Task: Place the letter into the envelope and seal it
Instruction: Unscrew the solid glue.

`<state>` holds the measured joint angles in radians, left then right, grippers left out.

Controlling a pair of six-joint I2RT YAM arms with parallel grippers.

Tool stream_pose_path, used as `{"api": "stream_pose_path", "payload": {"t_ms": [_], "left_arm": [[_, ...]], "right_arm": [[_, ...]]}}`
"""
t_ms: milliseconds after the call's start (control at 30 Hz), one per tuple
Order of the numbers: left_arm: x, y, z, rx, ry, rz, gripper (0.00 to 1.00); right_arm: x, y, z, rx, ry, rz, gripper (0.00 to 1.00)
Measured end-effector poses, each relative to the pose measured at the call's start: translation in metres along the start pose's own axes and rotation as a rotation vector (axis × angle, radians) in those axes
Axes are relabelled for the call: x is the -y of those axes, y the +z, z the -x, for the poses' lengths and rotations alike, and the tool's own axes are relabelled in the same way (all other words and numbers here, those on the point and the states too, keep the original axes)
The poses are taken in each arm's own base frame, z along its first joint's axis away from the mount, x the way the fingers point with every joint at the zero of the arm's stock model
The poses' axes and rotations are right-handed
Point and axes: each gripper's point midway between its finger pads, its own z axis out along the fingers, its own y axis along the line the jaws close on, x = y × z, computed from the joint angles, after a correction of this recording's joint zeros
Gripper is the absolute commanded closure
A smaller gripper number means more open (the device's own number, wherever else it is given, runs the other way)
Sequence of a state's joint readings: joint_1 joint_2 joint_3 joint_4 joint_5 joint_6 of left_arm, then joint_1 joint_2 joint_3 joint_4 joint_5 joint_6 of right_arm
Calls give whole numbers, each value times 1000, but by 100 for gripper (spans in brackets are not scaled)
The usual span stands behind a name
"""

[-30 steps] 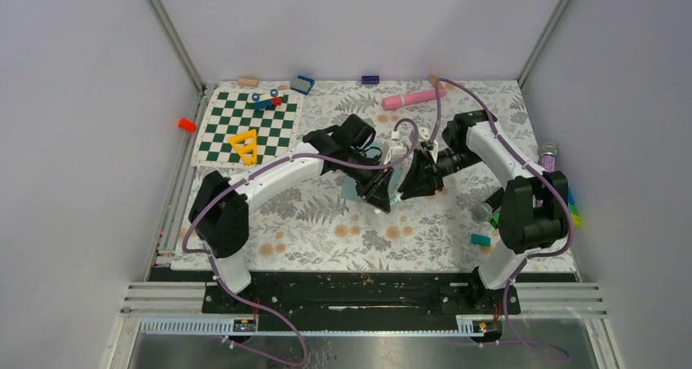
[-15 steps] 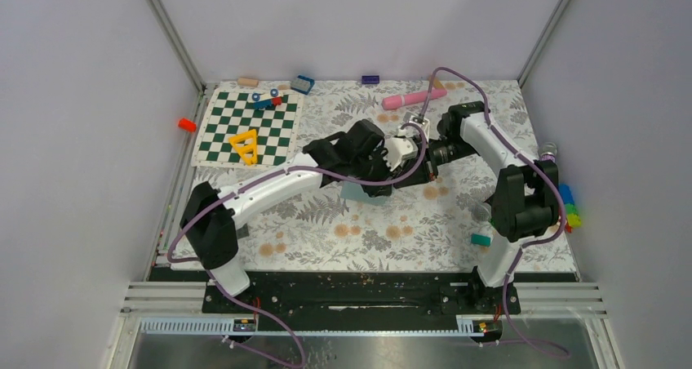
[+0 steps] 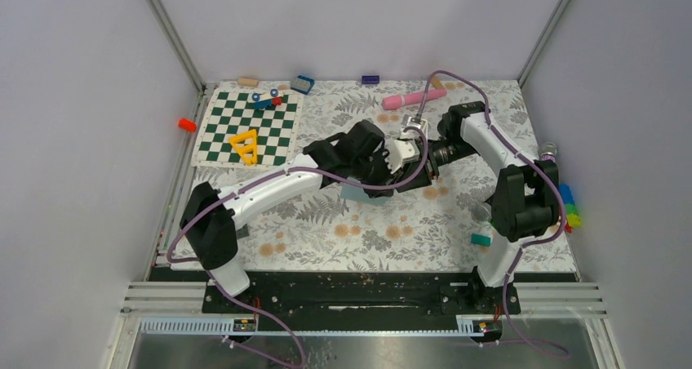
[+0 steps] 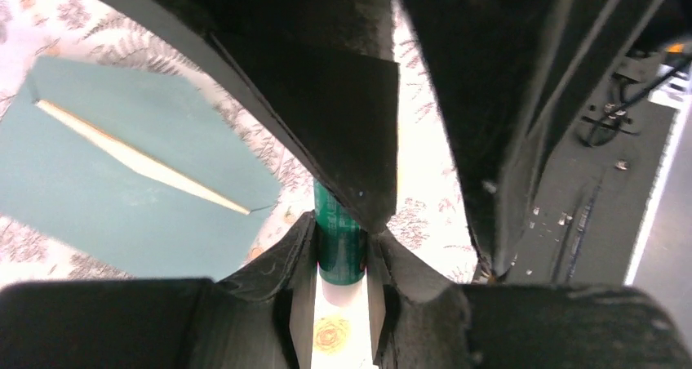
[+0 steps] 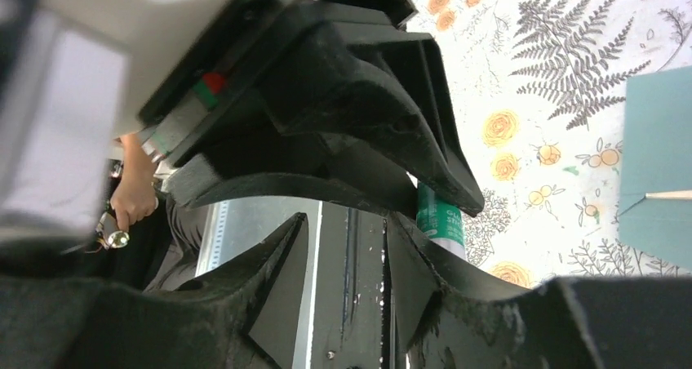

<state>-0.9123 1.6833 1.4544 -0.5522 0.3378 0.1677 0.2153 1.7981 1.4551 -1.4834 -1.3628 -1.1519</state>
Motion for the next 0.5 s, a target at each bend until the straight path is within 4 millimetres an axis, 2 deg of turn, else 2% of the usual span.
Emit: {"api": "stream_pose_path", "payload": {"t_ms": [100,300,400,500], "left_arm": [[8,-1,-4,-8,6,-59,100],[58,-8,-16,-35,-1,-341,100],[71,-11,-21,-52,-46,-472,100],[70,-11,-23,-59,-121,-567,100]], "right_arm": [[-1,-5,2,17,-72,-3,51],[-5,-25,13,72,-361,-70,52],[-14,-24,3,68,-499,-78,52],[-21,-20,-15,48,-652,-80,52]]}}
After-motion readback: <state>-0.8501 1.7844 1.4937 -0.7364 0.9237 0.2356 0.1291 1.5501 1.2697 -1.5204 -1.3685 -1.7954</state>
